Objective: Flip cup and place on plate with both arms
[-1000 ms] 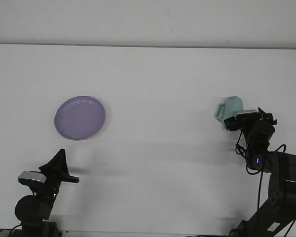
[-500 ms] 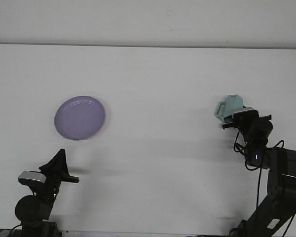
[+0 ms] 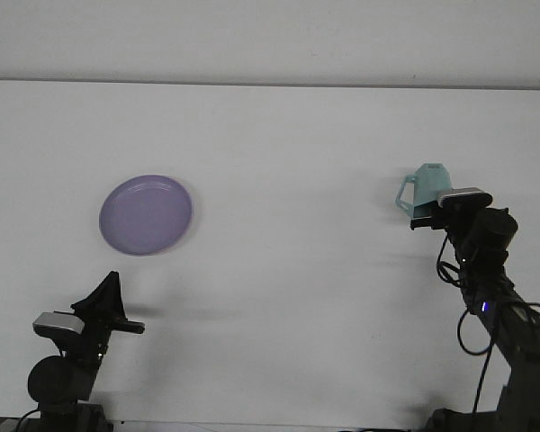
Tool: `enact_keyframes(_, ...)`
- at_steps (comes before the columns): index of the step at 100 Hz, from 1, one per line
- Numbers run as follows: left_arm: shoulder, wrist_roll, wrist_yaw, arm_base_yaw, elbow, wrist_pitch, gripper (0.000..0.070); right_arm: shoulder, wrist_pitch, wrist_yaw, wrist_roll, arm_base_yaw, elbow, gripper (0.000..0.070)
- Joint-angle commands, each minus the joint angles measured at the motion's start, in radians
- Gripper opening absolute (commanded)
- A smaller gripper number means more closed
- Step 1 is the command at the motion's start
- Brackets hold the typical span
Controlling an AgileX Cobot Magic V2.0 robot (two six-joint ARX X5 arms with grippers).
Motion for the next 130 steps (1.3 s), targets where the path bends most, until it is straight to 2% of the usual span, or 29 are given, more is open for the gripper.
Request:
enact_keyframes(1,-0.001,-0.002,-0.005,0.0,-0.018,0.015,0.0012,-0.098,-0.127,-0.011,0.1,0.013,0.019,0.0008)
enact_keyframes(18,-0.001,0.003,-0.006,0.0,-0.018,0.015,0.0012,-0.339,-0.505,-0.019,0.208,0.093,0.061,0.0006)
enact_keyframes(32,-0.001,0.002,-0.006,0.0,-0.018,0.015,0.0012,-0.407,-0.891,-0.062,0.208,0.205,0.19,0.0006)
enact_keyframes(53,-0.001,-0.006,-0.005,0.0,-0.018,0.013,0.0012,-0.315,-1.342,-0.059,0.181,0.448,0.418,0.0005)
enact_keyframes(85,-0.001,-0.009,-0.006,0.0,-0.018,0.013,0.0012,0.0,-1.548,0.029,0.172,0.779,0.623,0.0005)
enact_keyframes(111,-0.001,-0.009,-0.005,0.0,-0.018,0.013,0.0012,0.26,-1.631,0.05,0.146,0.861,0.757,0.0005)
enact_keyframes(130,-0.001,-0.009,-0.005,0.0,-0.017,0.014,0.0012,0.357,-1.675,0.047,0.124,0.872,0.8,0.0005)
